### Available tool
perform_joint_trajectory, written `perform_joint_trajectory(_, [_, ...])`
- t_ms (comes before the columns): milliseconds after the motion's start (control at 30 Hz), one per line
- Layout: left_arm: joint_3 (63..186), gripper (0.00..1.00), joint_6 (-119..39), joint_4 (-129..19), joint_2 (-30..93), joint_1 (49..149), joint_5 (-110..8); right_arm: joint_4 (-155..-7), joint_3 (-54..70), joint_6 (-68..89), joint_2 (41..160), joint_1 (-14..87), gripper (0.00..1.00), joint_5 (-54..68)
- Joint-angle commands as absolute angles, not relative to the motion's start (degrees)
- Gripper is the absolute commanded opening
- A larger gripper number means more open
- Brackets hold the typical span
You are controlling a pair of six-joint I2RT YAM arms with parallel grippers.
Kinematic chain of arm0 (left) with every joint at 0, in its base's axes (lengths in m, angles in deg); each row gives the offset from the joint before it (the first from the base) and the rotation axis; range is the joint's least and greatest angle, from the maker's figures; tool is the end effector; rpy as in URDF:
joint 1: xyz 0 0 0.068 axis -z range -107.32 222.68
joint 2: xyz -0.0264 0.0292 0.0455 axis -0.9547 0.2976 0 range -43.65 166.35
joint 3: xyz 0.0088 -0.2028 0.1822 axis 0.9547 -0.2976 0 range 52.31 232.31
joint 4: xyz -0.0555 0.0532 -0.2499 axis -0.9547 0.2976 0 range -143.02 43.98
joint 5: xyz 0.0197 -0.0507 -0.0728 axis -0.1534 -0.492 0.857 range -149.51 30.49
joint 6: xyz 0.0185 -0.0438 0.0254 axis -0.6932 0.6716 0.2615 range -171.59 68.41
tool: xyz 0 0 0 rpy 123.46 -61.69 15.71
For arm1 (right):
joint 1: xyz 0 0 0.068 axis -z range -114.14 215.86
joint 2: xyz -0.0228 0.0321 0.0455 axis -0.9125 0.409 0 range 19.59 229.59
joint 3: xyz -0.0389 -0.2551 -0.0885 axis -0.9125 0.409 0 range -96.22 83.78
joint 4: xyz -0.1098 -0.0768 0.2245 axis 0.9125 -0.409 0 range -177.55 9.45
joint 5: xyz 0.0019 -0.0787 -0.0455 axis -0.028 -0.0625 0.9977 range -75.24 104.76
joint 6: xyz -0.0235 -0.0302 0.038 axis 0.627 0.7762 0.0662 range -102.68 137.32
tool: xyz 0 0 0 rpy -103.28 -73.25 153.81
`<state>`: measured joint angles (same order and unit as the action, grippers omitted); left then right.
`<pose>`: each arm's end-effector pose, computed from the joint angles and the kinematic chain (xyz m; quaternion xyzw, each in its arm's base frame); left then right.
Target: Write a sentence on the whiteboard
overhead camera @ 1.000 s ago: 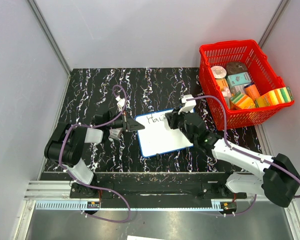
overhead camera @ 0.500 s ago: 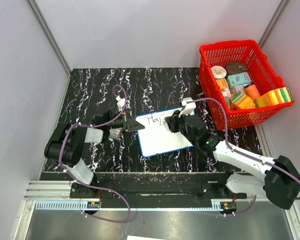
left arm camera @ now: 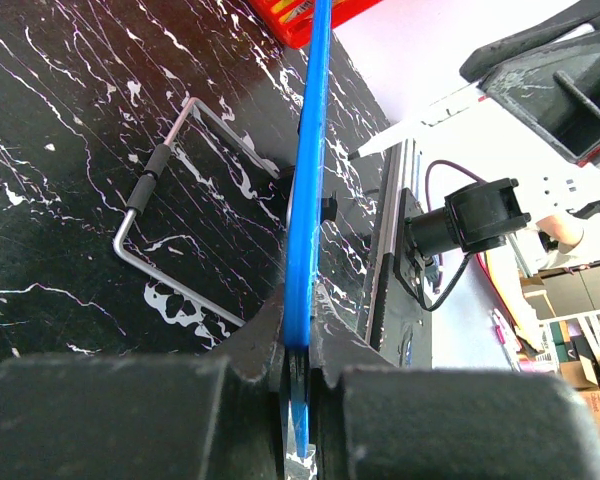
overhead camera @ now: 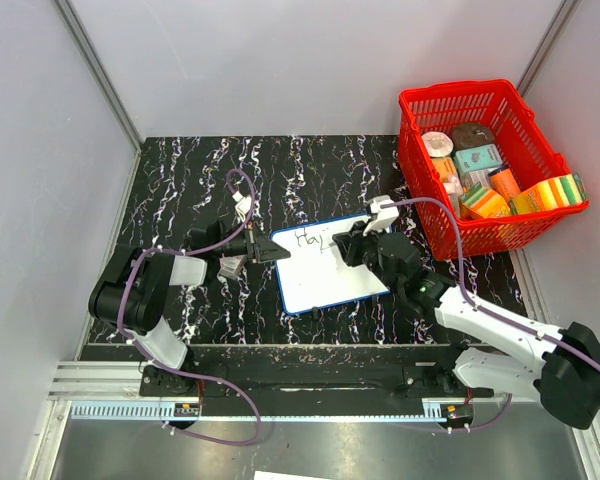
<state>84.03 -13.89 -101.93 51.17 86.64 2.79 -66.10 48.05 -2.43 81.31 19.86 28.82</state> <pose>0.2780 -0.1015 0.1630 0.1720 0.7262 -0.5964 0.2955 0.1784 0.1722 0.2709 -0.0991 0.7663 0.2611 0.5787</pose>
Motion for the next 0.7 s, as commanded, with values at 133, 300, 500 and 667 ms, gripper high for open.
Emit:
perform_joint_trajectory(133, [84.47, 0.0, -20.74, -99.34, 50.39, 87.01, -0.97, -61.4, 42.47, -1.49, 83.57, 21.03, 0.0, 31.72])
perform_joint_trajectory(300, [84.47, 0.0, -20.82, -99.17, 50.3, 87.1, -0.89, -60.78, 41.06, -1.66, 85.6, 21.65, 0.0, 32.6])
perform_joint_trajectory(500, [84.56, 0.0, -21.0, -98.9, 50.39, 87.1, -0.97, -60.16, 40.97, -1.31, 87.0, 22.0, 0.0, 32.42])
perform_joint_trajectory(667, [84.65, 0.0, -21.18, -98.81, 50.21, 87.1, -1.06, -60.16, 41.41, -1.66, 87.8, 22.27, 0.0, 32.42])
